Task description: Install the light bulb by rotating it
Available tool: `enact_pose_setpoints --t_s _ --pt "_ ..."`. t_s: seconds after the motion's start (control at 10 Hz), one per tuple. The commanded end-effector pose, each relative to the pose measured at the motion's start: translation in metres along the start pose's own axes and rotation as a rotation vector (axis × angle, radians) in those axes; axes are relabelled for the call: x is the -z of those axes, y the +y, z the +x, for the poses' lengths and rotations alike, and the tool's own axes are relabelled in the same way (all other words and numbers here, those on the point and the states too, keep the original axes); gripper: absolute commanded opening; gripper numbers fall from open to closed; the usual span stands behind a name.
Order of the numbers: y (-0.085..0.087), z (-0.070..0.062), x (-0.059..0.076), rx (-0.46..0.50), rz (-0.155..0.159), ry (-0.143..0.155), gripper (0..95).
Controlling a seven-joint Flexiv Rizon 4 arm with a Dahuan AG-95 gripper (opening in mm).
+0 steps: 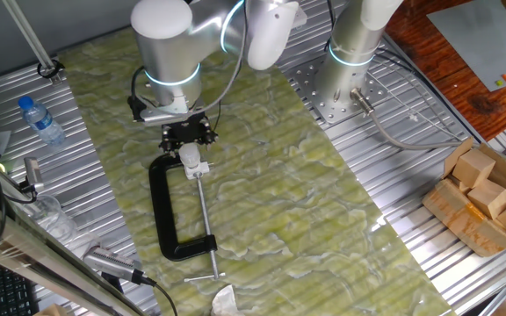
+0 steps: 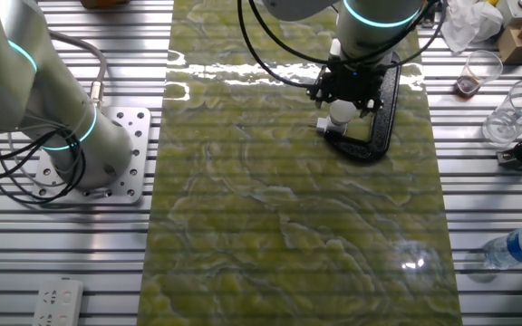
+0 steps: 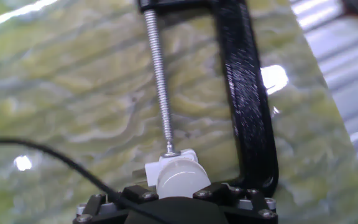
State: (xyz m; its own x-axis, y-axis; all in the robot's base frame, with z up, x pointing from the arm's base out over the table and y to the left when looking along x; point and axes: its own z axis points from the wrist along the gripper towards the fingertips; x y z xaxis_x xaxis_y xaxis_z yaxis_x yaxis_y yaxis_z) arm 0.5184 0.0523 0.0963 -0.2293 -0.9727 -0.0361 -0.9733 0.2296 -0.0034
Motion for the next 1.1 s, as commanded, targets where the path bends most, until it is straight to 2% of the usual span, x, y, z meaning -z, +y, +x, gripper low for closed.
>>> enact_pose_setpoints --t_s 0.1,0.2,1.1 --pt "-0.0033 0.0009 0.001 -0.022 -0.003 0.002 76.0" --pt "-0.0045 0.0008 0.0009 -0.019 -0.003 0.002 57.0" --pt "-0.007 -0.0051 0.0023 -0.022 -0.004 -0.003 57.0"
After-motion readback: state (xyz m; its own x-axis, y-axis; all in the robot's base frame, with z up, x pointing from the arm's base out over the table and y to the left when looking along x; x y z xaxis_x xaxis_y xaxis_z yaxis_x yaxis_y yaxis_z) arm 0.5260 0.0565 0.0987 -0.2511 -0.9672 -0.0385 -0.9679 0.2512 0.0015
